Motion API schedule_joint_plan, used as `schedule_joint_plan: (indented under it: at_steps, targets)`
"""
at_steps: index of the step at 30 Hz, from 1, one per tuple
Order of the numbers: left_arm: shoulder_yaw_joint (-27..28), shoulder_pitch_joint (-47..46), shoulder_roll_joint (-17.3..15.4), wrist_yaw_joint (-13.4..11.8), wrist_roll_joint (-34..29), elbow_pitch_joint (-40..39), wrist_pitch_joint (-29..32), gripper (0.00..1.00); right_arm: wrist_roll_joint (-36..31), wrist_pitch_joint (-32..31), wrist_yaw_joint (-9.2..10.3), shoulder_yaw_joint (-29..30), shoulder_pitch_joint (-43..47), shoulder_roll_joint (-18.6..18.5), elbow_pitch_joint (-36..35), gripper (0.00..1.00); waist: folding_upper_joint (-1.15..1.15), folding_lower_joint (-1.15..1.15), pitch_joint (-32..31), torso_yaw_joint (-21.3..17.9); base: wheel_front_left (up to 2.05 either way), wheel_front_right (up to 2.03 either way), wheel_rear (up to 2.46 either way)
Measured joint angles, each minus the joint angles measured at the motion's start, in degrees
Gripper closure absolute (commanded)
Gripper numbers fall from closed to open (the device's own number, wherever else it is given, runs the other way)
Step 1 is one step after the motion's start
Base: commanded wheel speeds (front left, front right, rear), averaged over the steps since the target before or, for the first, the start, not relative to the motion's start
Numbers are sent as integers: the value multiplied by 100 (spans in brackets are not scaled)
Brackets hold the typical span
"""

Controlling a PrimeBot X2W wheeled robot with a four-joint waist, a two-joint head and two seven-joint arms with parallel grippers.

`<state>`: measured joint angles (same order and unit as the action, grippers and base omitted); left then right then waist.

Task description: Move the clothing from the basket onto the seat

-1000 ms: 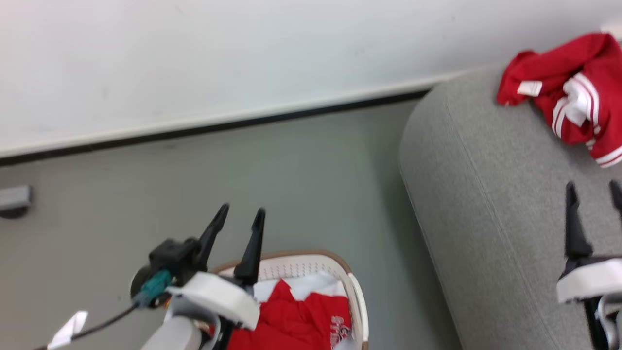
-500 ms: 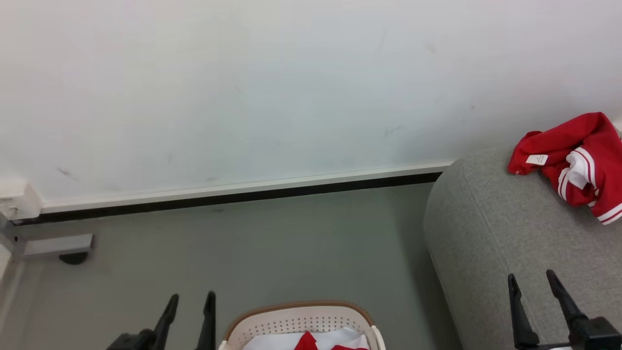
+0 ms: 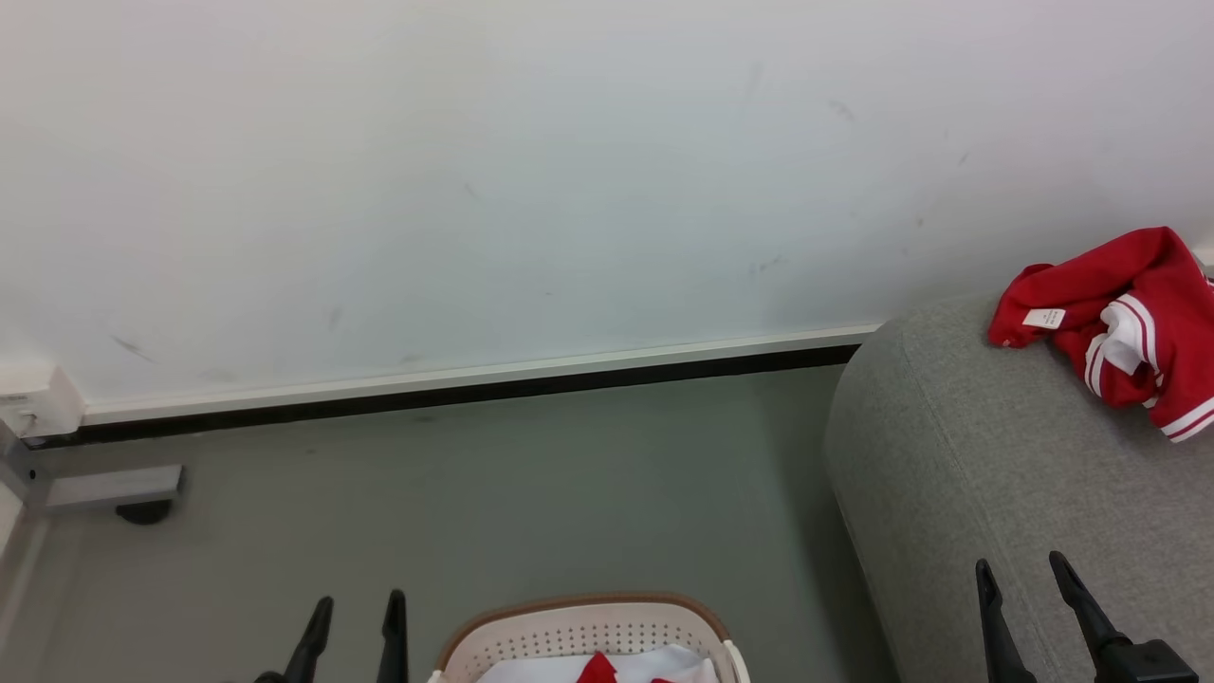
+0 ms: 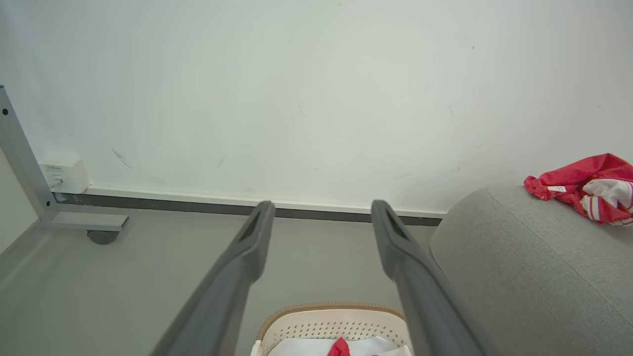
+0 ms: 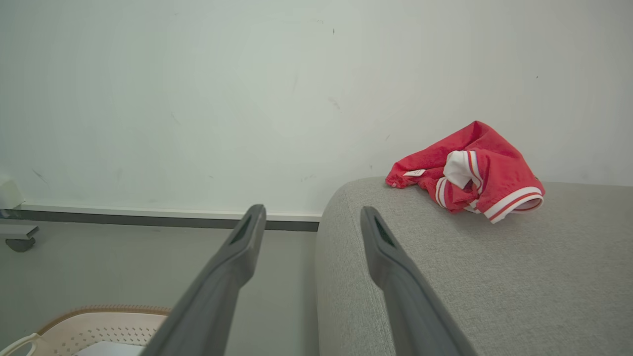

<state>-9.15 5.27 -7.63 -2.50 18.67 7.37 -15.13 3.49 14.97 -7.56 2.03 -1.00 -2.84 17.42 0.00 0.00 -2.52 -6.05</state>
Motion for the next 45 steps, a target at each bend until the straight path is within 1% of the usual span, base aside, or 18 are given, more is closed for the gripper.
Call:
schedule_joint_plan:
  at_steps: [9,17,19,25,29,34,40,45]
  targets:
    - [145,-51,167,237,-192,13,0,0,64,0,0,-18,-32,3,-42,0,0,0,115,-114,0,0,0]
    - [-104,-647,178,501,-441,263,5,0,125,0,0,36,-321,5,-215,0,0,0,437,-220,0,0,0]
    - [-205,-884,159,552,-481,357,105,0,151,0,0,49,-464,7,-274,0,0,1,584,-251,0,0,0]
    - [-571,-1615,27,650,-808,777,781,0,268,0,0,100,-962,5,-431,0,0,2,1130,-369,0,0,0]
    - [-818,-2142,-38,690,-1036,1083,1356,0,405,0,0,77,-1351,5,-559,0,0,2,1602,-451,0,0,0]
    - [-1243,-2686,-105,831,-1238,1668,2125,0,611,0,0,53,-1763,7,-688,0,0,2,2261,-555,0,0,0]
    - [-1655,-3295,-205,904,-1511,2564,2604,0,805,0,0,13,-2292,7,-879,0,0,3,3075,-696,0,0,0]
    - [-1890,-3837,-322,949,-1725,3299,2722,0,1037,1,0,-73,-2769,4,-1076,0,0,2,3755,-854,0,0,0]
